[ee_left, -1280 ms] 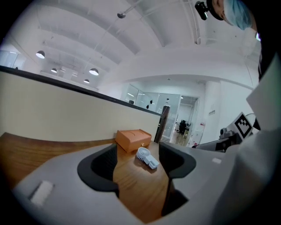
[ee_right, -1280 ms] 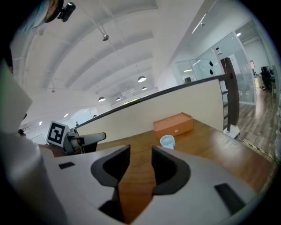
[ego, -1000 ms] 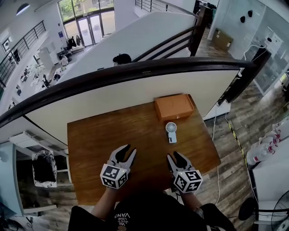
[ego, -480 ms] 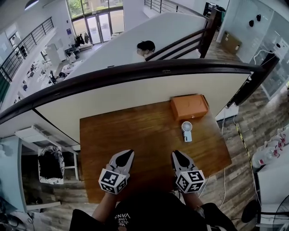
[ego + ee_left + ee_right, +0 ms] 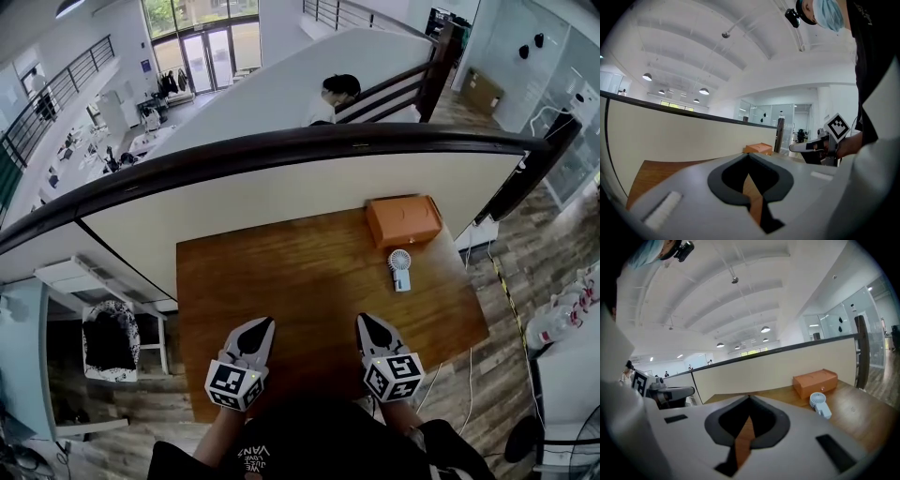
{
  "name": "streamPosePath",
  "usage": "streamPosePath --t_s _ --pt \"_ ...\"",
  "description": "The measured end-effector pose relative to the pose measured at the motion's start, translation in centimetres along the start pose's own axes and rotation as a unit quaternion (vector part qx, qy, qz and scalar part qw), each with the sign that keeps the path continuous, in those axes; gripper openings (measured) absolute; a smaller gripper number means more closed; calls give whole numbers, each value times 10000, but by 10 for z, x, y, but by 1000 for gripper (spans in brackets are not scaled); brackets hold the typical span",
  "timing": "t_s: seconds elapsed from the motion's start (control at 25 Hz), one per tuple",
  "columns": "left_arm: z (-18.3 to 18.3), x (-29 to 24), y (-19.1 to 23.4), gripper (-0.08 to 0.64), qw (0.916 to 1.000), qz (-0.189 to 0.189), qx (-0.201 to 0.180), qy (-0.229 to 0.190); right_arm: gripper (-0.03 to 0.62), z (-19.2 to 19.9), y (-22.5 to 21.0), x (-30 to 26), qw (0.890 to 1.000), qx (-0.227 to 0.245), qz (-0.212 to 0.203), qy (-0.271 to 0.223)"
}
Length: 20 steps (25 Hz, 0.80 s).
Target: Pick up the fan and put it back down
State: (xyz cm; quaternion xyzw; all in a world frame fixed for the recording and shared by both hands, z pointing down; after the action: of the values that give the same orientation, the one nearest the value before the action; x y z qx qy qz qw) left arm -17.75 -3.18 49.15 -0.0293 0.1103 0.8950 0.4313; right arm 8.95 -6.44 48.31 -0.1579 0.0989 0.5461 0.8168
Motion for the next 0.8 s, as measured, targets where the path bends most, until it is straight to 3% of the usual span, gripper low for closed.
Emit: streamPosePath --t_s 0.8 --pt "4 13 -1 11 9998 83 129 -84 12 7 13 7 9999 112 9 81"
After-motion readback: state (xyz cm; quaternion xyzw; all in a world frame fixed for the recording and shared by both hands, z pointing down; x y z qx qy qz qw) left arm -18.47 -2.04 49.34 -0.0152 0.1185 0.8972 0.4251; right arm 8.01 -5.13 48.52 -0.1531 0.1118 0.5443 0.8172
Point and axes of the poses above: the fingertips, and each gripper's own axes: x backward along the fingers, y to its left, z out of its underside, the point moved 8 cm from there along x, backward along the fingers, and after that the axes turned 9 degrees about z, right-handed, at the moved point
